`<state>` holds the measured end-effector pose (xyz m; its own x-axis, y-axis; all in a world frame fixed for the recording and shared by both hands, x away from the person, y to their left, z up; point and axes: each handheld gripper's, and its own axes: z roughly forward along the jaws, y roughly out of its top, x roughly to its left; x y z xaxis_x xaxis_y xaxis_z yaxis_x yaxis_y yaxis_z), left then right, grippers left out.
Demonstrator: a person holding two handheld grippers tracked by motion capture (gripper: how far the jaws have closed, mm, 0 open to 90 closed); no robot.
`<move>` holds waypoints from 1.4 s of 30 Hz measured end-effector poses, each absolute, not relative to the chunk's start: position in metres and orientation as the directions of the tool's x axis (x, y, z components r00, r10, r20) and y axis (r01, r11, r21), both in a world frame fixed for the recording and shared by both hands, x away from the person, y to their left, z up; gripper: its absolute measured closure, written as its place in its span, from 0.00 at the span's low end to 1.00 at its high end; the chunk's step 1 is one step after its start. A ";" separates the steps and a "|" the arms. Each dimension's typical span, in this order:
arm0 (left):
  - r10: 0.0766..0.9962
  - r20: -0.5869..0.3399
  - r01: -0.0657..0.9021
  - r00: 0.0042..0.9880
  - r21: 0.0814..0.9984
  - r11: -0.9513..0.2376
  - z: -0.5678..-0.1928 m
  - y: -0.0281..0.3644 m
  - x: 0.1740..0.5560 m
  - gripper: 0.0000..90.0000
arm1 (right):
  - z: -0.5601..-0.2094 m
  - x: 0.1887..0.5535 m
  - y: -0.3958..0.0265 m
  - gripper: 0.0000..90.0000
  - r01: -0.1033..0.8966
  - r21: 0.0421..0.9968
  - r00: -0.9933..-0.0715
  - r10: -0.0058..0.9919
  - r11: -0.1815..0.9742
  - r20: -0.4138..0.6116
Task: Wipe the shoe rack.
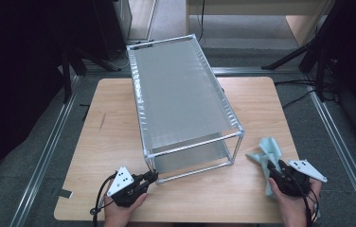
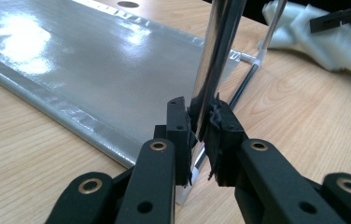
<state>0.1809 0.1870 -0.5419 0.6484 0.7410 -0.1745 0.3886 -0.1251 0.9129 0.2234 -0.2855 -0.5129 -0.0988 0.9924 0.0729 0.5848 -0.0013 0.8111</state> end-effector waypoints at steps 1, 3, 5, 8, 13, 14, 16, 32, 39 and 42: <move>0.742 -0.176 0.390 0.647 0.912 -0.124 -0.542 0.188 0.181 0.89 | -0.510 0.221 -0.283 0.51 0.575 0.818 -0.121 0.989 -0.004 0.089; 0.743 -0.178 0.391 0.645 0.912 -0.121 -0.542 0.188 0.181 0.89 | -0.499 0.213 -0.273 0.42 0.531 0.847 -0.181 0.979 0.014 0.097; 0.744 -0.178 0.392 0.644 0.912 -0.122 -0.542 0.188 0.181 0.89 | -0.490 0.207 -0.259 0.40 0.497 0.867 -0.243 0.966 0.043 0.091; 0.745 -0.180 0.394 0.642 0.912 -0.119 -0.542 0.188 0.181 0.89 | -0.485 0.208 -0.231 0.43 0.473 0.876 -0.345 0.935 0.095 0.085; 0.745 -0.174 0.392 0.644 0.911 -0.126 -0.541 0.188 0.179 0.89 | -0.485 0.235 -0.185 0.61 0.526 0.840 -0.359 0.930 0.133 0.078; 0.746 -0.173 0.391 0.643 0.912 -0.126 -0.541 0.188 0.178 0.89 | -0.485 0.240 -0.180 0.69 0.528 0.841 -0.342 0.936 0.121 0.080; 0.747 -0.172 0.390 0.642 0.912 -0.124 -0.541 0.190 0.176 0.89 | -0.483 0.246 -0.178 0.86 0.507 0.858 -0.294 0.952 0.076 0.089; 0.682 -0.160 0.364 0.714 0.916 -0.166 -0.541 0.146 0.165 0.90 | -0.490 0.327 -0.162 0.89 0.435 0.896 -0.302 0.952 0.094 0.047; 0.679 -0.161 0.351 0.716 0.924 -0.151 -0.543 0.124 0.171 0.90 | -0.483 0.337 -0.161 0.60 0.473 0.881 -0.259 0.959 0.019 0.118; 0.673 -0.155 0.345 0.723 0.925 -0.157 -0.543 0.115 0.178 0.90 | -0.479 0.312 -0.166 0.53 0.465 0.885 -0.258 0.959 0.017 0.117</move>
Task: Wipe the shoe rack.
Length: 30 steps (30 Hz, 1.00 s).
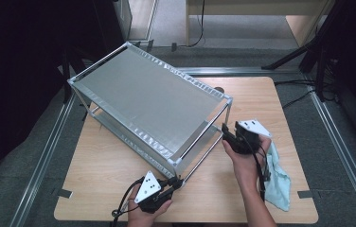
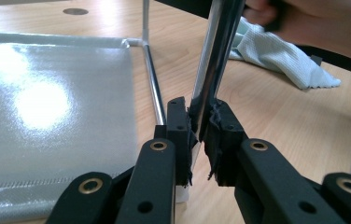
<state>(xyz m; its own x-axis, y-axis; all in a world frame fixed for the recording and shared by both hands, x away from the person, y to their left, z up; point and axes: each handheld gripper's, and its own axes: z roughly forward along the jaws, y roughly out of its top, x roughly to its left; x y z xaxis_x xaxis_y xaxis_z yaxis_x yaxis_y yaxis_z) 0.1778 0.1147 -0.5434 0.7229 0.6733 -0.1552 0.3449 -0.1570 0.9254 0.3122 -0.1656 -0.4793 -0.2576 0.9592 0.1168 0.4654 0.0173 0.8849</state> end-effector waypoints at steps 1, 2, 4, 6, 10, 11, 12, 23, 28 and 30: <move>0.673 -0.160 0.348 0.722 0.925 -0.153 -0.543 0.112 0.180 0.90 | -0.478 0.302 -0.167 0.50 0.463 0.886 -0.272 0.955 0.020 0.121; 0.671 -0.167 0.353 0.723 0.923 -0.151 -0.543 0.111 0.181 0.89 | -0.478 0.292 -0.167 0.49 0.462 0.887 -0.288 0.949 0.023 0.125; 0.659 -0.199 0.376 0.725 0.916 -0.138 -0.542 0.112 0.183 0.86 | -0.477 0.272 -0.166 0.43 0.456 0.889 -0.320 0.941 0.048 0.113; 0.663 -0.195 0.371 0.723 0.919 -0.134 -0.541 0.116 0.179 0.76 | -0.476 0.256 -0.163 0.39 0.451 0.890 -0.349 0.930 0.062 0.113; 0.672 -0.178 0.357 0.719 0.924 -0.137 -0.539 0.132 0.169 0.56 | -0.481 0.233 -0.153 0.25 0.472 0.876 -0.413 0.903 0.099 0.120; 0.679 -0.169 0.352 0.715 0.926 -0.140 -0.539 0.138 0.166 0.52 | -0.484 0.228 -0.150 0.23 0.470 0.876 -0.423 0.898 0.104 0.120; 0.689 -0.168 0.352 0.705 0.926 -0.135 -0.539 0.144 0.164 0.49 | -0.486 0.222 -0.147 0.20 0.466 0.878 -0.434 0.893 0.111 0.118; 0.825 -0.208 0.404 0.525 0.914 -0.026 -0.536 0.225 0.172 0.33 | -0.504 0.185 -0.097 0.00 0.459 0.871 -0.557 0.821 0.176 0.128; 0.855 -0.225 0.411 0.466 0.912 0.016 -0.534 0.250 0.175 0.31 | -0.510 0.180 -0.063 0.04 0.446 0.869 -0.595 0.796 0.214 0.110; 0.863 -0.233 0.409 0.448 0.912 0.034 -0.534 0.257 0.175 0.31 | -0.512 0.179 -0.052 0.21 0.430 0.874 -0.585 0.807 0.226 0.079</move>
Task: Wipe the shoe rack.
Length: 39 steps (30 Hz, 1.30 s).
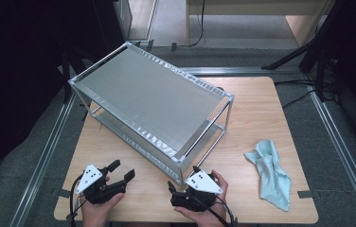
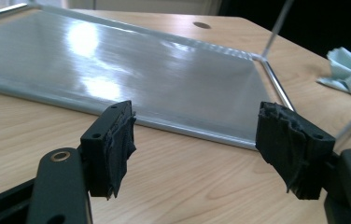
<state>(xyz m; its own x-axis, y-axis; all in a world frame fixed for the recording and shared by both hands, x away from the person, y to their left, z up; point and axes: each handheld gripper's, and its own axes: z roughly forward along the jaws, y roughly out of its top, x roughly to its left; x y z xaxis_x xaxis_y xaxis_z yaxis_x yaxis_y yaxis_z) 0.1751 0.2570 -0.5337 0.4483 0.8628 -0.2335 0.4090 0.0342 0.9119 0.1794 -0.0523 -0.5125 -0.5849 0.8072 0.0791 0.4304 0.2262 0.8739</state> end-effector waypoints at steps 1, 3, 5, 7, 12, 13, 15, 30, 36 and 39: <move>0.865 -0.235 0.411 0.443 0.911 0.037 -0.534 0.260 0.175 0.31 | -0.513 0.179 -0.048 0.33 0.417 0.879 -0.583 0.810 0.230 0.065; 0.871 -0.230 0.411 0.434 0.911 0.035 -0.533 0.263 0.174 0.31 | -0.514 0.180 -0.046 0.58 0.402 0.890 -0.558 0.828 0.217 0.050; 0.872 -0.240 0.412 0.426 0.910 0.049 -0.532 0.267 0.174 0.32 | -0.512 0.181 -0.051 0.67 0.405 0.896 -0.550 0.831 0.184 0.078; 0.875 -0.241 0.416 0.420 0.908 0.051 -0.531 0.271 0.175 0.31 | -0.511 0.182 -0.059 0.78 0.404 0.898 -0.546 0.834 0.176 0.082; 0.899 -0.221 0.414 0.378 0.909 0.049 -0.530 0.284 0.180 0.31 | -0.514 0.182 -0.092 0.88 0.396 0.905 -0.496 0.865 0.154 0.070; 0.908 -0.208 0.411 0.364 0.910 0.044 -0.530 0.289 0.182 0.31 | -0.514 0.182 -0.098 0.88 0.395 0.907 -0.485 0.872 0.148 0.069; 0.925 -0.191 0.411 0.328 0.911 0.042 -0.528 0.298 0.186 0.33 | -0.513 0.183 -0.118 0.88 0.402 0.905 -0.464 0.883 0.140 0.069; 0.957 -0.214 0.447 0.194 0.888 0.107 -0.531 0.320 0.250 0.35 | -0.508 0.189 -0.206 0.87 0.436 0.900 -0.267 0.956 0.004 0.125; 0.953 -0.189 0.471 0.238 0.880 0.057 -0.535 0.303 0.281 0.51 | -0.506 0.183 -0.214 0.87 0.435 0.901 -0.267 0.956 0.005 0.123; 0.955 -0.189 0.472 0.230 0.879 0.060 -0.536 0.304 0.287 0.74 | -0.503 0.183 -0.218 0.87 0.433 0.901 -0.253 0.959 -0.006 0.128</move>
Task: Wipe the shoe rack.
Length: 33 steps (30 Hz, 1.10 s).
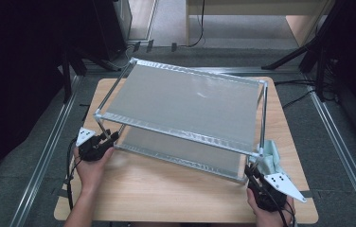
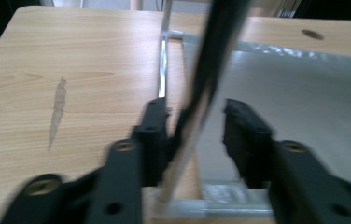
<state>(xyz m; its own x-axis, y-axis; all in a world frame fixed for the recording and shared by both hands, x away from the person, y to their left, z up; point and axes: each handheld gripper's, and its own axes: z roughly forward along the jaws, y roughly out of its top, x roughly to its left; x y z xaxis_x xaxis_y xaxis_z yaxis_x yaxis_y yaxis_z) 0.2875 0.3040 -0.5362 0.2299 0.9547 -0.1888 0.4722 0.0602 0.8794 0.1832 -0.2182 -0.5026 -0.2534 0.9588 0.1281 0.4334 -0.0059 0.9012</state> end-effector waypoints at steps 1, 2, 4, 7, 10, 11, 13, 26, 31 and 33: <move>0.955 -0.189 0.472 0.230 0.879 0.060 -0.536 0.304 0.287 0.84 | -0.503 0.183 -0.218 0.87 0.433 0.901 -0.253 0.959 -0.006 0.128; 0.948 -0.206 0.473 0.245 0.878 0.069 -0.536 0.306 0.286 0.84 | -0.501 0.185 -0.221 0.87 0.435 0.900 -0.237 0.962 -0.017 0.133; 0.947 -0.200 0.470 0.251 0.880 0.062 -0.535 0.308 0.278 0.85 | -0.498 0.189 -0.222 0.87 0.432 0.901 -0.231 0.963 -0.026 0.138; 0.944 -0.205 0.466 0.258 0.882 0.064 -0.533 0.312 0.266 0.85 | -0.496 0.198 -0.221 0.88 0.437 0.899 -0.222 0.967 -0.017 0.126; 0.942 -0.211 0.479 0.262 0.875 0.063 -0.534 0.320 0.254 0.86 | -0.494 0.213 -0.218 0.88 0.444 0.896 -0.232 0.968 0.016 0.097; 0.941 -0.214 0.484 0.263 0.873 0.063 -0.533 0.321 0.249 0.86 | -0.493 0.220 -0.217 0.88 0.454 0.891 -0.235 0.968 0.026 0.091; 0.942 -0.214 0.492 0.257 0.868 0.063 -0.532 0.322 0.239 0.86 | -0.492 0.233 -0.215 0.89 0.461 0.886 -0.236 0.969 0.042 0.077; 0.924 -0.255 0.506 0.284 0.859 0.081 -0.538 0.295 0.170 0.84 | -0.494 0.312 -0.219 0.89 0.493 0.868 -0.226 0.973 0.069 0.051; 0.919 -0.258 0.505 0.298 0.860 0.077 -0.542 0.288 0.161 0.84 | -0.498 0.319 -0.220 0.89 0.493 0.866 -0.222 0.975 0.083 0.033; 0.919 -0.251 0.507 0.304 0.859 0.067 -0.542 0.287 0.159 0.84 | -0.499 0.322 -0.224 0.86 0.493 0.868 -0.229 0.972 0.064 0.059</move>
